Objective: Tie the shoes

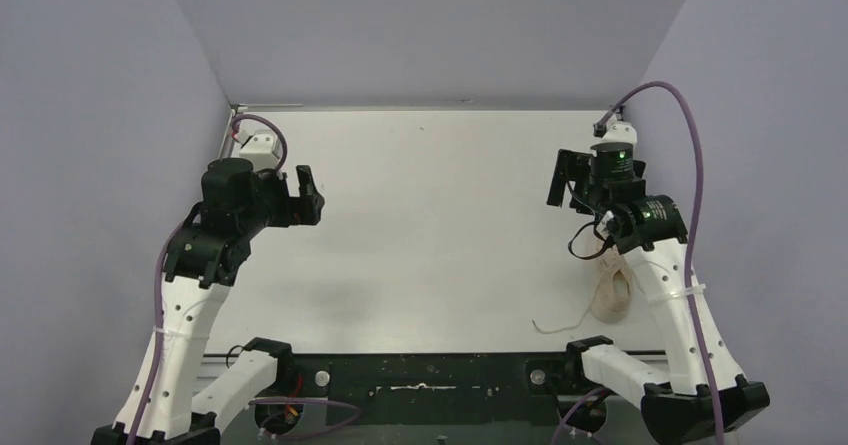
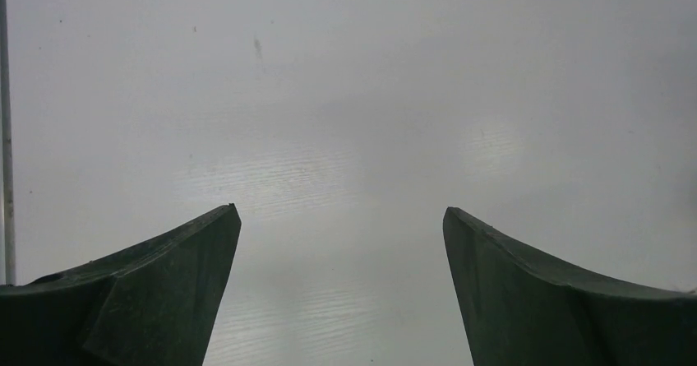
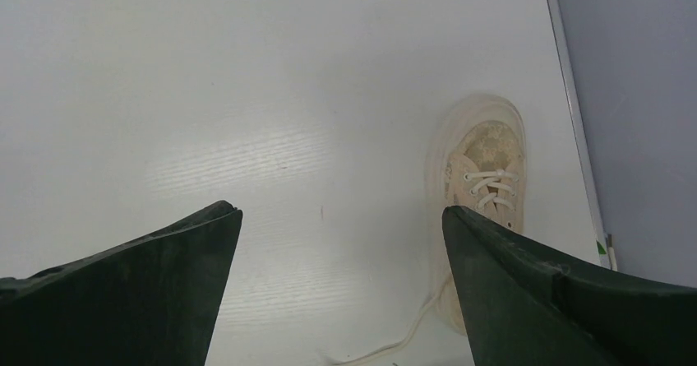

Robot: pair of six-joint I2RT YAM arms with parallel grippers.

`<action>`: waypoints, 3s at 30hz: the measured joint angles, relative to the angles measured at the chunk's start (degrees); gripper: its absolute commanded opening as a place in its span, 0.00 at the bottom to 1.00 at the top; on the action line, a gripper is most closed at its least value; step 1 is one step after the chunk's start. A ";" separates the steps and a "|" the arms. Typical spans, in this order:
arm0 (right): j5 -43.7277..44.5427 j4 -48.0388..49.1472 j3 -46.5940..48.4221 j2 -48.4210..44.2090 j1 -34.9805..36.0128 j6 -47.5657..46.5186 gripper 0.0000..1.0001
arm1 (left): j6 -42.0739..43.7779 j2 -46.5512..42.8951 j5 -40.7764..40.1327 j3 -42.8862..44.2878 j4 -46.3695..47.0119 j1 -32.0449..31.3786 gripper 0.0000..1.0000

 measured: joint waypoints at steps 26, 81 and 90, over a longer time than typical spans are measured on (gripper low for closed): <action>-3.98 -0.76 -16.13 6.54 -21.20 4.15 0.95 | -8.48 21.42 6.54 -6.60 17.20 -15.02 0.97; -16.37 -5.92 -14.80 28.68 -34.69 2.99 0.55 | -4.35 30.86 13.49 8.07 -1.16 -20.87 0.96; -15.98 -4.44 -14.91 33.44 -32.20 2.73 0.27 | -3.41 32.70 12.76 9.05 -2.58 -20.48 0.96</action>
